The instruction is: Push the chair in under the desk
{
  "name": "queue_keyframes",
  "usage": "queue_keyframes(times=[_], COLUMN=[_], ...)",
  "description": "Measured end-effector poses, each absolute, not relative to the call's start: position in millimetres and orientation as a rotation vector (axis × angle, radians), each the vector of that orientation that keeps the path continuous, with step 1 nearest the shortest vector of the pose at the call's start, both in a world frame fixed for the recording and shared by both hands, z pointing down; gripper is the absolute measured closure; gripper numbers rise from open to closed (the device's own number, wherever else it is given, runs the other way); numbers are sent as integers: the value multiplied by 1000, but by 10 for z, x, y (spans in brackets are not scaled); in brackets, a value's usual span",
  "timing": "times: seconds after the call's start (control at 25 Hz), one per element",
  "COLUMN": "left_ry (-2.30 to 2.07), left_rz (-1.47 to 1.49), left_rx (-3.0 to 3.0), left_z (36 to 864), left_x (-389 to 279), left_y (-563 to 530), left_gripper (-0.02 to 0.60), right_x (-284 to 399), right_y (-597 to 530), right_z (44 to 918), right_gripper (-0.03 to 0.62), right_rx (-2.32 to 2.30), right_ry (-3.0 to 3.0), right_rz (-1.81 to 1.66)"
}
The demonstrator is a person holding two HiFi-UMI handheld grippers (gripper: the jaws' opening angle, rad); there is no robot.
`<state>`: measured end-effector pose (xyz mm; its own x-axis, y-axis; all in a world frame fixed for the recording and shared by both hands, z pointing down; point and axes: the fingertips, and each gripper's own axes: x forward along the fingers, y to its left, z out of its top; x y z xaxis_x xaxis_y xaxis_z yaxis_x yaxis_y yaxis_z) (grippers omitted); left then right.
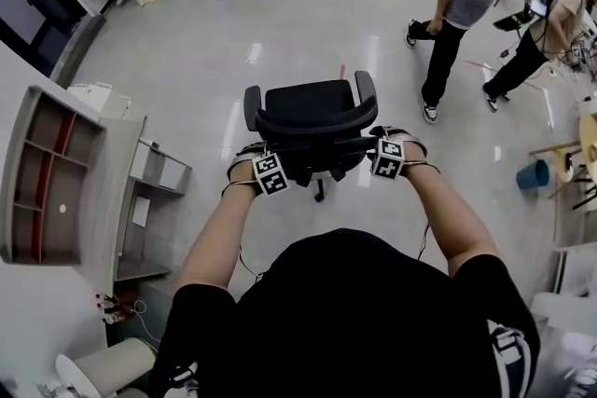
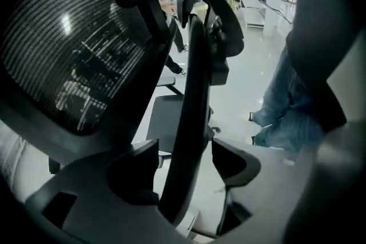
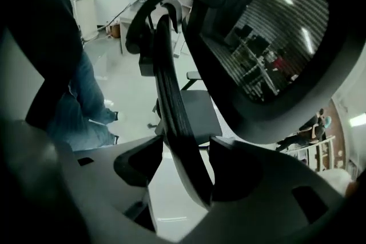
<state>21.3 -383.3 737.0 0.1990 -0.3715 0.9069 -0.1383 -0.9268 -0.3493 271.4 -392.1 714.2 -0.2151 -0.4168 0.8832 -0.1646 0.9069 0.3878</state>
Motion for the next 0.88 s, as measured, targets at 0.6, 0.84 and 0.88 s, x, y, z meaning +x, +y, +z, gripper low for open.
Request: queue_keyframes(times=[0.6, 0.84, 0.88], left_ry=[447, 506, 512], left_rz=[-1923, -1882, -1876], left_rx=[-2110, -2054, -2048], left_z=[7649, 7598, 7595], left_x=[173, 197, 195], left_y=[-3987, -4104, -4111], left_gripper=[290, 398, 403], right_x=[2781, 2820, 2818], right_y=[-4132, -4166, -4168], right_z=[7604, 7607, 7609], right_gripper=[391, 415, 418], right_rx=[308, 309, 315], right_ry=[-1649, -1637, -1637], right_rz=[-325, -364, -370])
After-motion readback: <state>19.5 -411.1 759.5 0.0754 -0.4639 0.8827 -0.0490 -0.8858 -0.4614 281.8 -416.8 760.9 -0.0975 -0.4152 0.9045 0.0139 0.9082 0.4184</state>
